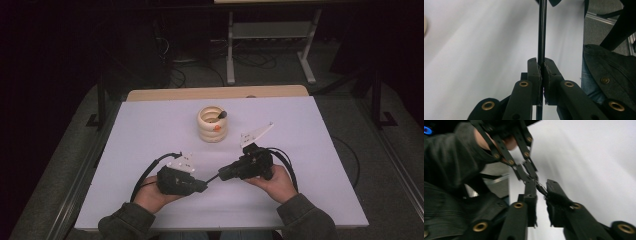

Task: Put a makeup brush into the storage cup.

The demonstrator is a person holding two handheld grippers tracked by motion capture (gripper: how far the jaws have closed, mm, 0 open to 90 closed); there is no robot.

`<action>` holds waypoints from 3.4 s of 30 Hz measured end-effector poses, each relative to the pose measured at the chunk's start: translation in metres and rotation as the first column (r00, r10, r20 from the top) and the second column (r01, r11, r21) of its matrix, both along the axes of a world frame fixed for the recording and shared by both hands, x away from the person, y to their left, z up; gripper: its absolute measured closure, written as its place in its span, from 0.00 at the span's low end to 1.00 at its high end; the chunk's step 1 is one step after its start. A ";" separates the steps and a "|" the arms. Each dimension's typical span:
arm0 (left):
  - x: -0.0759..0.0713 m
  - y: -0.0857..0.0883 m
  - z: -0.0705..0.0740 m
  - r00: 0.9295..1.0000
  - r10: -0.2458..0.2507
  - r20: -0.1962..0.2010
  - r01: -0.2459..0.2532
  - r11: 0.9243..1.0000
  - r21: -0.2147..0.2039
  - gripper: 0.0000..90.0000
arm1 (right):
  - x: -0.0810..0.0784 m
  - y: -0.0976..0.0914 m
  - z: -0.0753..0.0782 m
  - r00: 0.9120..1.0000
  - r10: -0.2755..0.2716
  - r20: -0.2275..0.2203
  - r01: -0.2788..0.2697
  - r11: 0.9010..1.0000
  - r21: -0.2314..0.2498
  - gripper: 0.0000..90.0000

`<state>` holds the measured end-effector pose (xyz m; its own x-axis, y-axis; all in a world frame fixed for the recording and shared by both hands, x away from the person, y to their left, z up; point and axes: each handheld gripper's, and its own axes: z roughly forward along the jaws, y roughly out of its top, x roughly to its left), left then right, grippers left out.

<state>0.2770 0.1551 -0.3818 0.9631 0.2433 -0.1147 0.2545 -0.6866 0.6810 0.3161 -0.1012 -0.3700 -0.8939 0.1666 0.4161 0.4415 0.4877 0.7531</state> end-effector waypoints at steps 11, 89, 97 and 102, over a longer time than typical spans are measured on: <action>-0.001 -0.005 0.000 1.000 0.005 -0.005 -0.004 1.000 0.015 0.84 | -0.005 0.012 0.013 0.997 0.059 0.051 -0.053 0.993 -0.104 0.94; -0.006 0.058 -0.016 0.967 0.256 0.008 -0.254 0.963 -0.088 0.69 | 0.037 -0.005 0.050 0.986 -0.125 0.110 0.142 0.977 -0.161 0.94; -0.009 0.064 -0.017 0.961 0.278 -0.002 -0.276 0.956 -0.094 0.67 | 0.041 -0.002 0.050 0.985 -0.135 0.109 0.153 0.972 -0.179 0.94; -0.010 0.064 -0.017 0.961 0.277 -0.004 -0.276 0.957 -0.093 0.66 | 0.043 -0.003 0.052 0.984 -0.145 0.105 0.163 0.969 -0.185 0.94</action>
